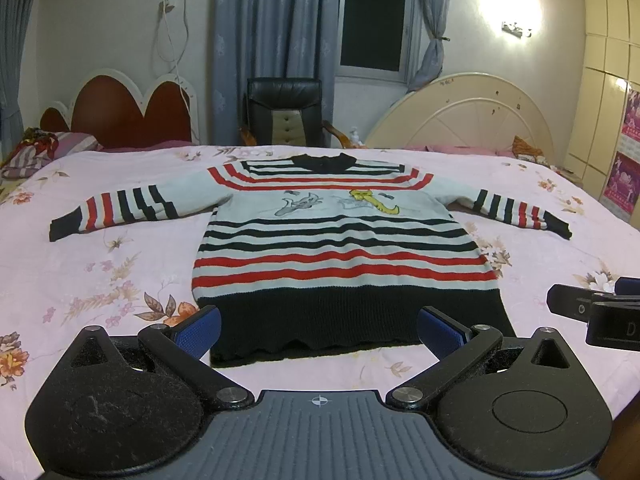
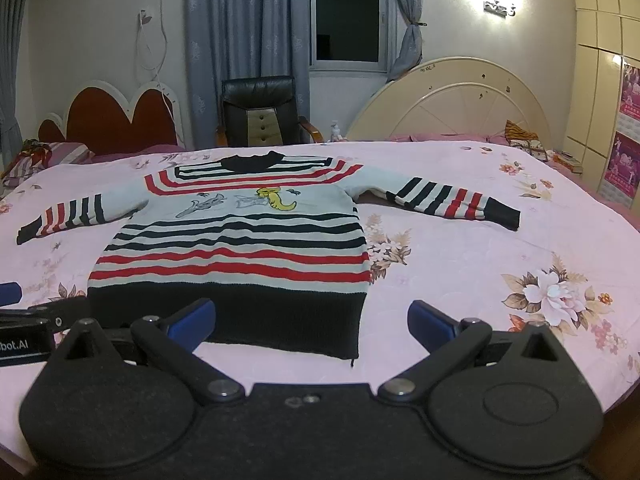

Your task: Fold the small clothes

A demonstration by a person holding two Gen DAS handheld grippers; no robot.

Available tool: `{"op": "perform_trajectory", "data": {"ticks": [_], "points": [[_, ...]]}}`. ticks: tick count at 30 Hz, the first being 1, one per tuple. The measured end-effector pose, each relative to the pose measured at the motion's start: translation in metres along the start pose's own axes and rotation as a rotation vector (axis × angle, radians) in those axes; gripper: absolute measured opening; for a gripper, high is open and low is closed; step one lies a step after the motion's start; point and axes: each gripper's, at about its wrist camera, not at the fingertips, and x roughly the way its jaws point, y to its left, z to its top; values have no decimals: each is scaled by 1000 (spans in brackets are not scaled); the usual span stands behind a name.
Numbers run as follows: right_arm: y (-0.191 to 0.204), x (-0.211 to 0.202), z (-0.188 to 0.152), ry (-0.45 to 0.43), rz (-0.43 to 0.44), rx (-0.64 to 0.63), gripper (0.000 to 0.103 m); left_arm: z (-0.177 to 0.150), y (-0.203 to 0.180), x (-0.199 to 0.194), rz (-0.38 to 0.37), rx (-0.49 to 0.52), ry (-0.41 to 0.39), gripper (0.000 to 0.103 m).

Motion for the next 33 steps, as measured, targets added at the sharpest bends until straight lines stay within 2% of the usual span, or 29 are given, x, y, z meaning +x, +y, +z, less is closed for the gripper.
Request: {"op": "perform_trajectory", "data": {"ticks": [33], "points": [[3,0,-2,2,11,-21,102,0,6,-3,18,-10,-4,103]]}}
